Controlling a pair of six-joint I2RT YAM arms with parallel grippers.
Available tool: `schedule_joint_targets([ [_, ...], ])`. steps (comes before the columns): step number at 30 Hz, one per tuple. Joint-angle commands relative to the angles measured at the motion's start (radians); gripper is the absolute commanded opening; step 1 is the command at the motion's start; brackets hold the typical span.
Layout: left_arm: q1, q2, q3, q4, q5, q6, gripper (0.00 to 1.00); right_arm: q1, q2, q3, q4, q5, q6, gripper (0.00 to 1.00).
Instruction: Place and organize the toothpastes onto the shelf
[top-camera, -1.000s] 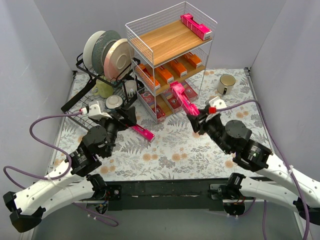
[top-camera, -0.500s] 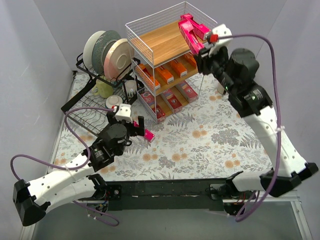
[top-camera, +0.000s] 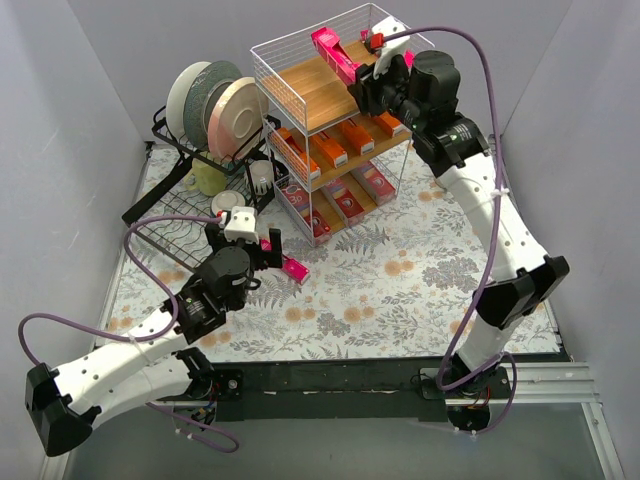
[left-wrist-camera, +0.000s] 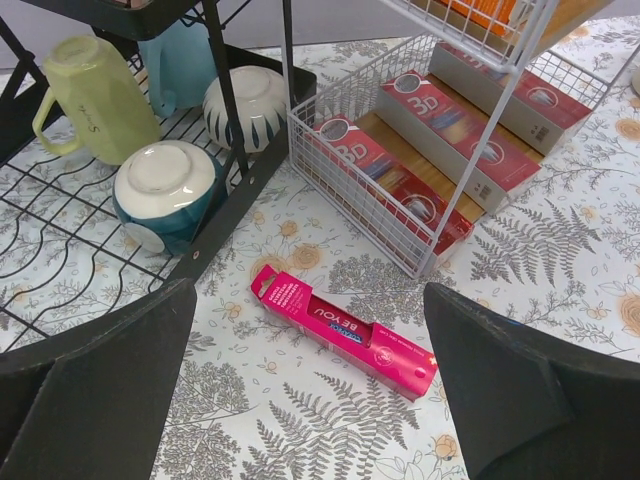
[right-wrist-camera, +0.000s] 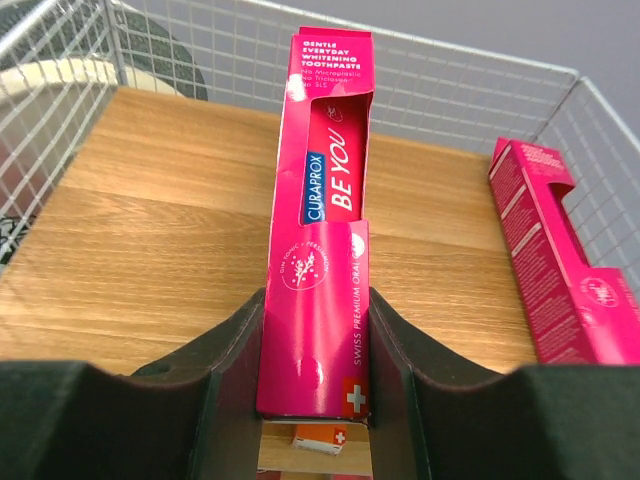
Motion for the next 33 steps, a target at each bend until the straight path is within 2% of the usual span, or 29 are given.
schedule_joint_targets([
  [1,0.004,-0.016,-0.013,0.012,-0.026,0.018,0.98,-0.018,0.015,0.052,0.065,-0.019,0.004,0.31],
  [5,0.006,-0.004,-0.010,0.006,-0.026,0.020,0.98,-0.028,0.026,0.044,0.057,-0.016,0.009,0.38],
  [9,0.006,-0.004,-0.010,0.007,-0.028,0.020,0.98,-0.029,0.012,0.017,0.059,0.002,0.010,0.54],
  [10,0.007,-0.004,-0.012,0.007,-0.026,0.020,0.98,-0.031,0.002,0.008,0.059,0.005,0.009,0.55],
  [17,0.007,0.016,-0.009,0.004,-0.014,0.021,0.98,-0.034,-0.027,-0.048,0.082,0.022,0.010,0.56],
  [24,0.010,0.022,-0.012,0.004,-0.016,0.020,0.98,-0.045,-0.046,-0.097,0.131,0.034,0.015,0.49],
  [33,0.010,0.028,-0.012,0.004,-0.025,0.023,0.98,-0.068,-0.026,-0.091,0.149,0.002,0.012,0.47],
])
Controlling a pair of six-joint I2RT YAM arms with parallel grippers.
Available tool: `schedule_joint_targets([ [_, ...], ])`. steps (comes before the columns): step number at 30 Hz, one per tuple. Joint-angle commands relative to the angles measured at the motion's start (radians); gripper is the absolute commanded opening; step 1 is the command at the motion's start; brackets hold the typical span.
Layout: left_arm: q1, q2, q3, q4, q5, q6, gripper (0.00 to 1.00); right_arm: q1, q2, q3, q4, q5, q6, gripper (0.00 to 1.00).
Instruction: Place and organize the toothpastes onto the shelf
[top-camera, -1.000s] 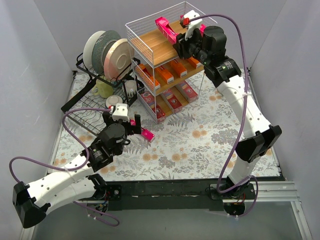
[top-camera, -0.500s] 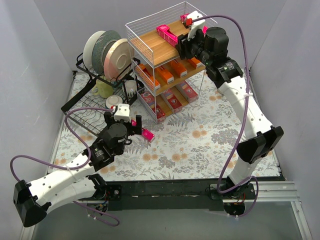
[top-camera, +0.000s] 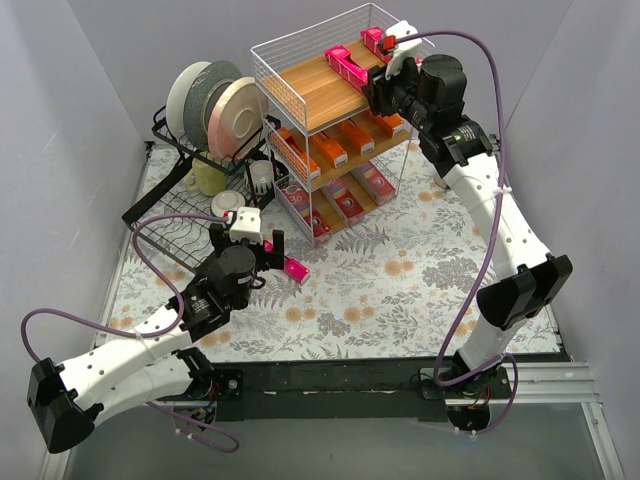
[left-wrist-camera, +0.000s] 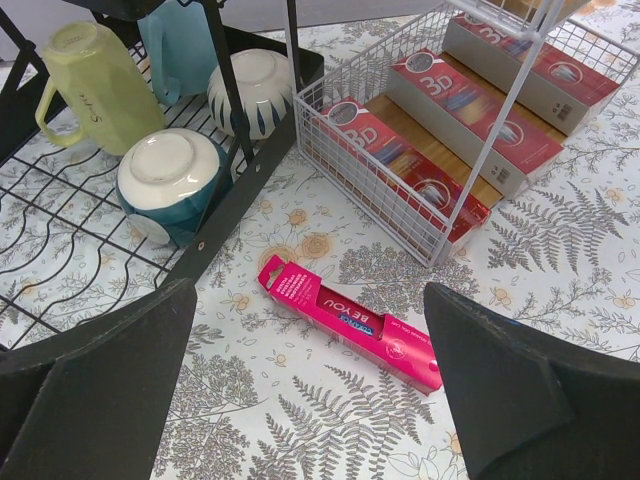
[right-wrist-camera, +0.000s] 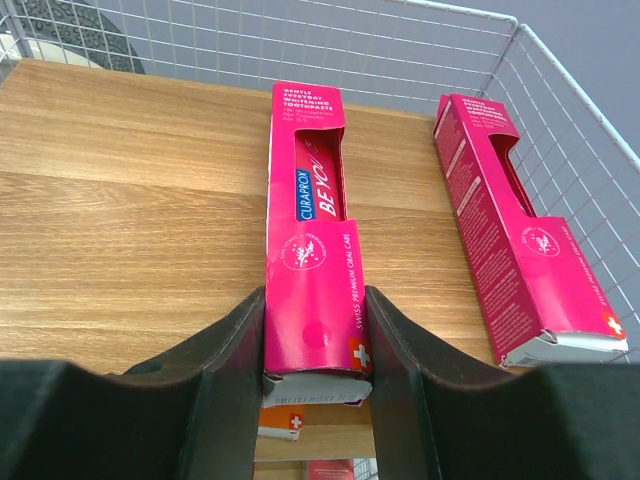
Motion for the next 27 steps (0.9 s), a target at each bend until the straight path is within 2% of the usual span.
schedule_joint_targets([
  [1,0.005,-0.003,-0.001,0.002,-0.018,0.011,0.98,-0.009,-0.019,0.005,0.090,-0.018,0.005,0.47],
  [9,0.007,0.002,-0.002,0.002,-0.018,0.012,0.98,-0.010,-0.004,0.022,0.092,-0.053,0.016,0.47],
  [17,0.008,-0.003,-0.002,0.002,-0.023,0.011,0.98,-0.012,0.020,0.054,0.082,-0.058,0.020,0.51],
  [27,0.013,-0.004,-0.001,0.002,-0.024,0.008,0.98,-0.012,0.037,0.075,0.093,-0.059,0.036,0.51],
])
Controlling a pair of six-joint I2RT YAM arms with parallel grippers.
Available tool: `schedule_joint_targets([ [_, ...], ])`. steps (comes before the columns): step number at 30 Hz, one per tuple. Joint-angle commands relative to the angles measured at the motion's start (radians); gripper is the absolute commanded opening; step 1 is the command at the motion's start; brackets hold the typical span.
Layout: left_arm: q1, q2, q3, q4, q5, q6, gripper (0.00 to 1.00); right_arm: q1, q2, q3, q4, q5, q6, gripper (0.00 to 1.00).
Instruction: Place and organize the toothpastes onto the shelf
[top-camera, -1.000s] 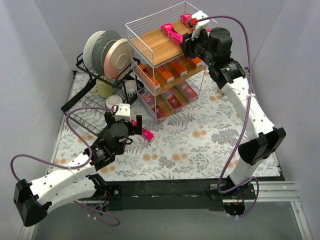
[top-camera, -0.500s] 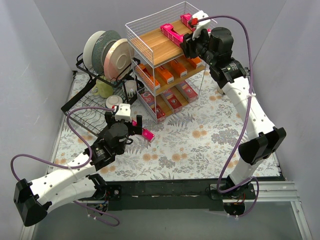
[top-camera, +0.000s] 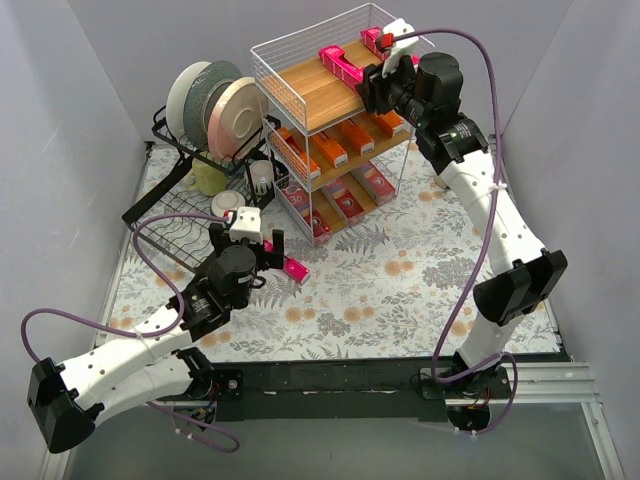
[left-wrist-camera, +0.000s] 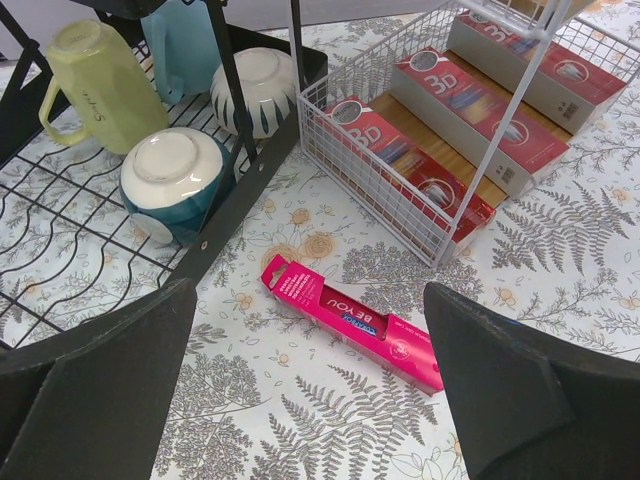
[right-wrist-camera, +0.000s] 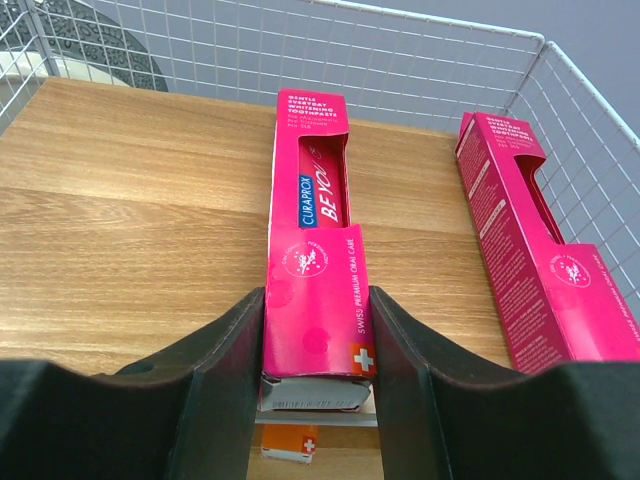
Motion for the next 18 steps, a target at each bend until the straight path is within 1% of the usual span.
schedule_joint_targets([
  [1,0.007,-0.006,-0.002,0.002,-0.023,0.004,0.98,-0.002,0.010,0.058,0.066,-0.011,0.014,0.50],
  [5,0.008,-0.006,-0.001,-0.001,-0.027,0.001,0.98,-0.002,0.016,0.061,0.074,-0.008,0.025,0.51],
  [7,0.010,-0.005,0.001,-0.003,-0.030,-0.001,0.98,-0.002,0.012,0.061,0.072,-0.003,0.028,0.56],
  [8,0.010,-0.005,0.001,-0.003,-0.033,-0.004,0.98,-0.004,0.007,0.064,0.069,-0.001,0.030,0.63],
  [10,0.011,-0.003,0.002,-0.006,-0.036,-0.009,0.98,-0.002,-0.005,0.066,0.061,0.000,0.030,0.68],
  [11,0.013,-0.006,0.002,-0.005,-0.038,-0.010,0.98,-0.002,-0.022,0.066,0.058,0.000,0.030,0.73],
  [15,0.025,0.000,0.012,-0.015,-0.055,-0.050,0.98,-0.002,-0.095,0.032,0.055,-0.009,0.033,0.81],
  [18,0.043,0.002,0.019,-0.024,-0.070,-0.091,0.98,-0.004,-0.187,-0.054,0.069,-0.004,0.037,0.85],
])
